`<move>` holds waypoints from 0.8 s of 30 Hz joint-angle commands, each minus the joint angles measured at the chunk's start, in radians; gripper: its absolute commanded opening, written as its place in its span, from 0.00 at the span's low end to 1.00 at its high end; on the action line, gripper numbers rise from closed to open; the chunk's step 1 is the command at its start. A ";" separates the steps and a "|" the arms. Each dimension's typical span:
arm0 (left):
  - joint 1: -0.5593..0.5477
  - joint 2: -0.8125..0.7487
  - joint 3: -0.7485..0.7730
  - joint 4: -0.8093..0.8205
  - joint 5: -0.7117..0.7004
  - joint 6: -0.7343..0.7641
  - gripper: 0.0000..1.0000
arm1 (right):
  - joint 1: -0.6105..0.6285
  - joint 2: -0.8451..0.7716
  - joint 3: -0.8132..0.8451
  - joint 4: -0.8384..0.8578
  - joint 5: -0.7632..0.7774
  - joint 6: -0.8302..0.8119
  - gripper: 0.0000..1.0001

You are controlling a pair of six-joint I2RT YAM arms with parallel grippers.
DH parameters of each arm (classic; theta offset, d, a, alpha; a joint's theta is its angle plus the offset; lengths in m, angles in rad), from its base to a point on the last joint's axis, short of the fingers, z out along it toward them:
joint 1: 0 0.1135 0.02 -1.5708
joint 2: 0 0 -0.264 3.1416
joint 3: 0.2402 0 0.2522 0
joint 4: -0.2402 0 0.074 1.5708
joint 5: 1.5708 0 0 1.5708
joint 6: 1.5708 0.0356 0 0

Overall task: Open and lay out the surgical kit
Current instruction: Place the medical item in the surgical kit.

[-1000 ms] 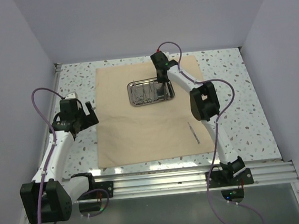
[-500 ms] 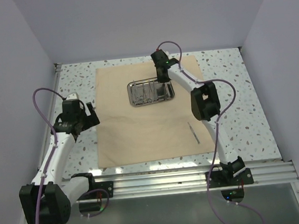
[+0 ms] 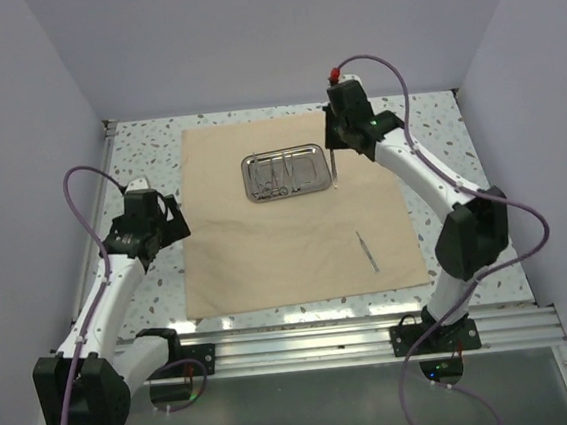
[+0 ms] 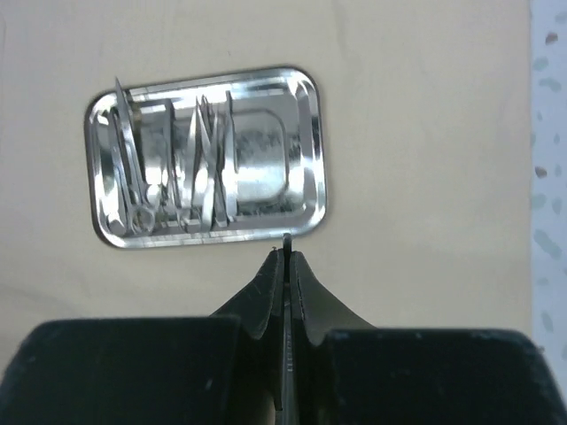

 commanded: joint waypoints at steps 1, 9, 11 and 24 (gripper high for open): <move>-0.045 -0.048 0.014 0.000 -0.075 -0.037 1.00 | -0.002 -0.202 -0.263 0.051 -0.020 0.029 0.00; -0.095 -0.058 0.023 -0.023 -0.133 -0.066 1.00 | -0.004 -0.498 -0.770 0.080 -0.091 0.063 0.00; -0.095 -0.069 0.023 -0.024 -0.130 -0.066 1.00 | -0.002 -0.517 -0.821 0.100 -0.089 0.072 0.00; -0.096 -0.101 0.046 -0.049 -0.092 -0.063 0.99 | -0.002 -0.417 -0.912 0.214 -0.071 0.072 0.66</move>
